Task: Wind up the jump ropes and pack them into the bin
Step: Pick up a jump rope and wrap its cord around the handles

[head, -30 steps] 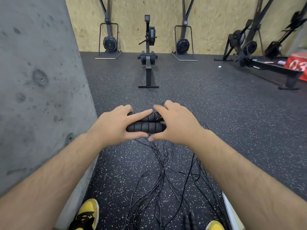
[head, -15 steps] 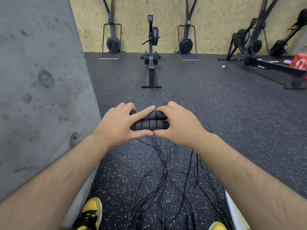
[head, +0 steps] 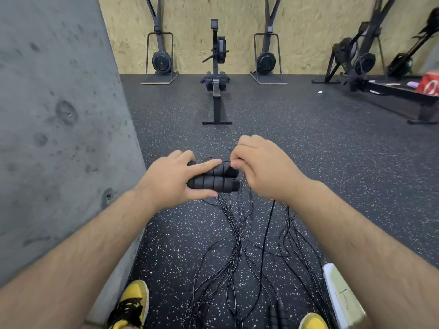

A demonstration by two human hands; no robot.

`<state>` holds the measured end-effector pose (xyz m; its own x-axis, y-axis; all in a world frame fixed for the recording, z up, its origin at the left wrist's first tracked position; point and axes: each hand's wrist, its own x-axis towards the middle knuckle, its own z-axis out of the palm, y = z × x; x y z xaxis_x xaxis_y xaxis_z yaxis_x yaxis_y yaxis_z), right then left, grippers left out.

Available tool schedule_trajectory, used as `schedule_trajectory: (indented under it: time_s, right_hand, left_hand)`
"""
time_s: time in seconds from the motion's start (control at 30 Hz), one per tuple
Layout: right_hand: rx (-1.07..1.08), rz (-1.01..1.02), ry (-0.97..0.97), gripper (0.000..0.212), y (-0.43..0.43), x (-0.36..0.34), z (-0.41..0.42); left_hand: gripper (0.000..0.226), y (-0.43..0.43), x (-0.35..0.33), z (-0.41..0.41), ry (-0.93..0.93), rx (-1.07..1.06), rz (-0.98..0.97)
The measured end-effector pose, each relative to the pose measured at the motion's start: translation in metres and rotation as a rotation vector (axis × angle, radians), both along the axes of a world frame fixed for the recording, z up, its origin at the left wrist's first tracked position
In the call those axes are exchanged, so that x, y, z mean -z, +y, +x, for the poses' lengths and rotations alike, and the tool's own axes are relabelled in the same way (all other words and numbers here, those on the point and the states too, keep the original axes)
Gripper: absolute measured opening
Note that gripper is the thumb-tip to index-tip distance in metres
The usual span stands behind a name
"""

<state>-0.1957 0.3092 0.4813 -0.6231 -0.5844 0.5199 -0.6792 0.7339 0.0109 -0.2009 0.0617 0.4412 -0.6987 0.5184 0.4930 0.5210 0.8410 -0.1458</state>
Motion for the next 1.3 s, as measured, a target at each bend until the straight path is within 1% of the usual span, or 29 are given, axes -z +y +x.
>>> schedule_trajectory:
  time_s: [0.03, 0.1, 0.2, 0.3, 0.37, 0.43, 0.47, 0.5, 0.53, 0.6, 0.63, 0.7, 0.83, 0.87, 1.0, 1.07, 1.17, 1.3]
  right_hand:
    - [-0.025, -0.011, 0.011, 0.026, 0.002, -0.001, -0.004]
    - [-0.069, -0.095, -0.029, 0.024, 0.008, -0.004, -0.010]
    - [-0.095, -0.344, -0.197, 0.018, 0.018, -0.005, -0.013]
    - [-0.068, -0.528, -0.319, 0.021, 0.014, 0.002, -0.013]
    - [-0.081, -0.692, -0.488, 0.021, -0.001, 0.011, -0.009]
    - [-0.119, -0.816, -0.629, 0.039, -0.017, 0.019, -0.004]
    - [-0.102, -0.834, -0.655, 0.045, -0.025, 0.020, 0.000]
    - [-0.076, -0.846, -0.698, 0.046, -0.032, 0.022, 0.004]
    - [-0.027, -0.834, -0.751, 0.040, -0.038, 0.024, 0.008]
    - [0.002, -0.847, -0.908, 0.028, -0.048, 0.027, 0.015]
    - [0.014, -0.817, -0.957, 0.024, -0.050, 0.030, 0.018]
    - [0.076, -0.653, -0.920, 0.026, -0.051, 0.038, 0.020]
    - [0.199, -0.332, -0.642, 0.031, -0.050, 0.029, 0.032]
    - [0.217, -0.264, -0.598, 0.031, -0.049, 0.024, 0.036]
    - [0.199, -0.052, -0.504, 0.029, -0.044, 0.008, 0.052]
    - [0.182, 0.048, -0.367, 0.025, -0.039, 0.000, 0.055]
    - [0.167, 0.131, -0.130, 0.026, -0.027, -0.009, 0.046]
    - [0.077, 0.112, 0.075, 0.038, -0.013, -0.011, 0.030]
  left_hand:
    - [0.076, 0.000, -0.001, 0.002, -0.015, 0.019, -0.002]
    - [0.078, 0.000, -0.004, 0.007, -0.029, 0.064, 0.015]
    - [0.082, 0.003, -0.013, 0.016, -0.028, 0.147, 0.114]
    - [0.082, 0.008, -0.021, 0.023, -0.016, 0.191, 0.223]
    - [0.081, 0.011, -0.023, 0.027, 0.000, 0.169, 0.273]
    - [0.081, 0.011, -0.027, 0.029, 0.040, 0.096, 0.281]
    - [0.081, 0.011, -0.029, 0.029, 0.068, 0.047, 0.263]
    - [0.081, 0.011, -0.030, 0.027, 0.101, 0.000, 0.229]
    - [0.081, 0.011, -0.030, 0.025, 0.133, -0.037, 0.191]
    - [0.080, 0.009, -0.028, 0.021, 0.165, -0.098, 0.143]
    - [0.080, 0.007, -0.028, 0.018, 0.174, -0.130, 0.136]
    - [0.080, 0.002, -0.028, 0.012, 0.199, -0.195, 0.110]
    - [0.080, -0.009, -0.023, 0.001, 0.197, -0.261, 0.031]
    - [0.080, -0.011, -0.020, -0.001, 0.187, -0.279, 0.027]
    - [0.081, -0.019, -0.011, -0.007, 0.132, -0.302, 0.025]
    - [0.081, -0.020, -0.009, -0.007, 0.123, -0.280, 0.005]
    - [0.080, -0.019, -0.008, -0.006, 0.120, -0.221, -0.047]
    - [0.082, -0.016, -0.003, 0.003, 0.088, -0.097, -0.087]
